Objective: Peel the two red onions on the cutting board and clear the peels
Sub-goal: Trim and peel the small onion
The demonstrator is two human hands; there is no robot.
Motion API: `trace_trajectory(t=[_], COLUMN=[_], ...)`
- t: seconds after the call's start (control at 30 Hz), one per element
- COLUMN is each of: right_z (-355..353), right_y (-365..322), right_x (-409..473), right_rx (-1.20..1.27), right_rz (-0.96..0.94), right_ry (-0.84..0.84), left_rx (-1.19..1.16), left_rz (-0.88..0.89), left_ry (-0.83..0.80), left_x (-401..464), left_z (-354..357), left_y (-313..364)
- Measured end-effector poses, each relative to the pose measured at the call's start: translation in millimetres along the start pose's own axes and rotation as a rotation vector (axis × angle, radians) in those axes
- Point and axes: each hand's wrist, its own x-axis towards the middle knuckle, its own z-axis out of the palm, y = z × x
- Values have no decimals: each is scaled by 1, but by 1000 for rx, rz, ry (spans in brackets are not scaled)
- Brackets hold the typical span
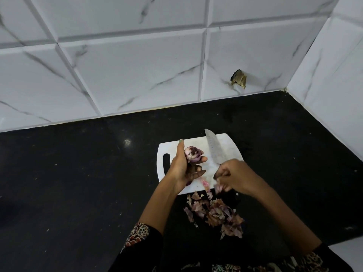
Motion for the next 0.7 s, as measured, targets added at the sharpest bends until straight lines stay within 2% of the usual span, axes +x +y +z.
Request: trace_trajectory(t=[0.07, 0.13, 0.23, 0.33, 0.43, 0.57, 0.7], right_z=[5, 9, 13, 13, 11, 9, 5], right_y=[-1, -1, 1, -2, -15, -25, -26], right_x=[-3, -4, -1, 2, -1, -3, -1], right_rx=[-104, -204, -211, -5, 179, 220, 200], right_rz=[15, 0, -54, -133, -320, -454, -441], right_ry=[-189, -237, -75, 209, 451, 473, 492], left_rx=[-3, 20, 52, 56, 65, 179, 277], left_rz=[0, 11, 19, -3, -33, -6, 90], left_ry=[-5, -25, 16, 66, 16, -139, -189], left_x=[1, -1, -2, -3, -5, -10, -13], left_z=[0, -1, -1, 0, 1, 2, 3], left_y=[0, 0, 0, 1, 3, 6, 6])
